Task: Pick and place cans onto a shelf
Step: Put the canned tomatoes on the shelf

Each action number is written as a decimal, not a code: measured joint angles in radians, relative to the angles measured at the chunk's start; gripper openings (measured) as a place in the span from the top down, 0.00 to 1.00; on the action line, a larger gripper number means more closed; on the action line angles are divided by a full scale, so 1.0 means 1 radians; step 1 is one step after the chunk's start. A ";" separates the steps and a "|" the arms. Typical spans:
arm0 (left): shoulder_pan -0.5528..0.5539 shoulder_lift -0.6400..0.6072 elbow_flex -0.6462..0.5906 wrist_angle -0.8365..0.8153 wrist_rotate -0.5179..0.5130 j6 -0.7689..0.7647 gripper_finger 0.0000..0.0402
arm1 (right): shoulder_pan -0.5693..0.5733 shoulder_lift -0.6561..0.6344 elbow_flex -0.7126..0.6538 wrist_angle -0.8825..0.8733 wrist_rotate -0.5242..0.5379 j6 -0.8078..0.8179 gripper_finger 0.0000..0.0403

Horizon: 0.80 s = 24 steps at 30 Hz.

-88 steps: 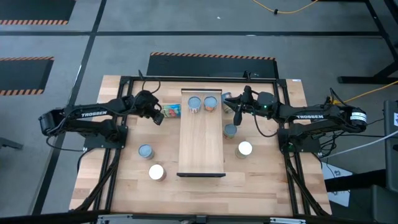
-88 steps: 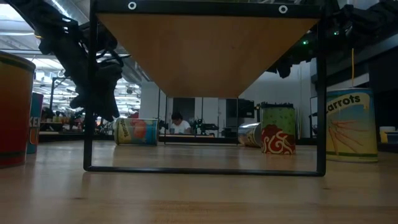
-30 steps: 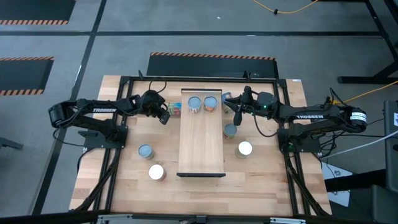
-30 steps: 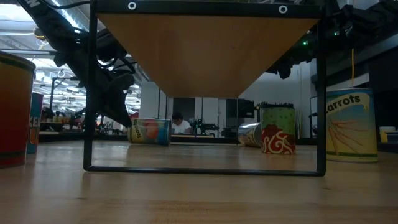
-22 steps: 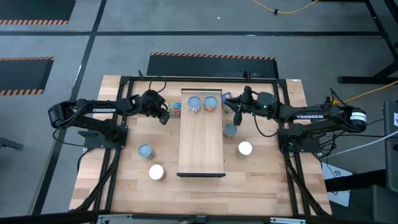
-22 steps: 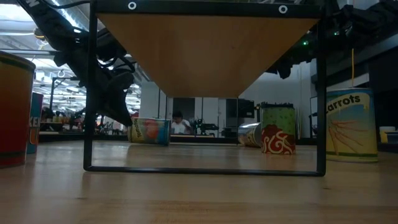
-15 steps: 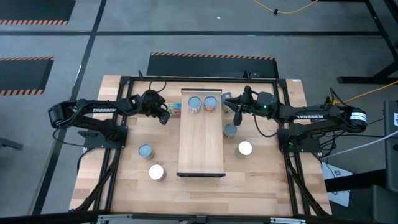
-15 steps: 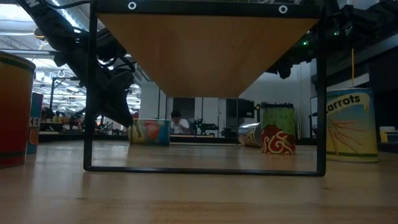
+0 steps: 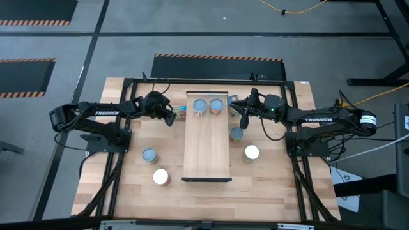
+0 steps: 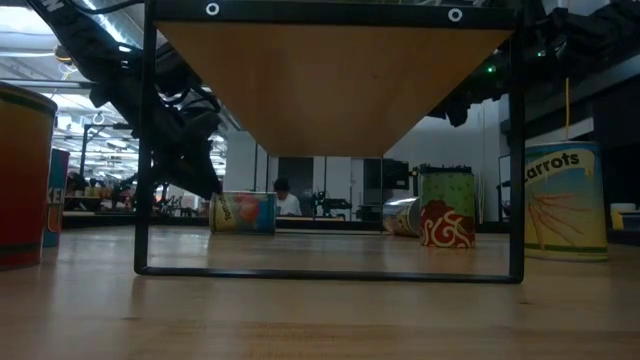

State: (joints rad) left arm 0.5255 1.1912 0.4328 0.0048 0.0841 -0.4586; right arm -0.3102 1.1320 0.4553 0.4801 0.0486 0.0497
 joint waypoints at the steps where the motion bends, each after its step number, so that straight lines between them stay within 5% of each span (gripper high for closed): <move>1: 0.000 0.000 0.000 0.000 -0.008 -0.003 0.71 | 0.000 0.000 0.000 0.000 0.000 0.000 0.82; 12: 0.000 0.043 0.000 0.023 0.014 -0.030 0.71 | 0.000 0.000 0.000 0.000 0.000 -0.001 0.82; 24: 0.001 0.208 0.000 0.299 0.114 -0.032 0.72 | 0.000 0.000 0.000 0.000 0.000 -0.001 0.82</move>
State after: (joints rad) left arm 0.5262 1.3991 0.4332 0.3041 0.1983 -0.4904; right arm -0.3103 1.1320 0.4553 0.4801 0.0486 0.0483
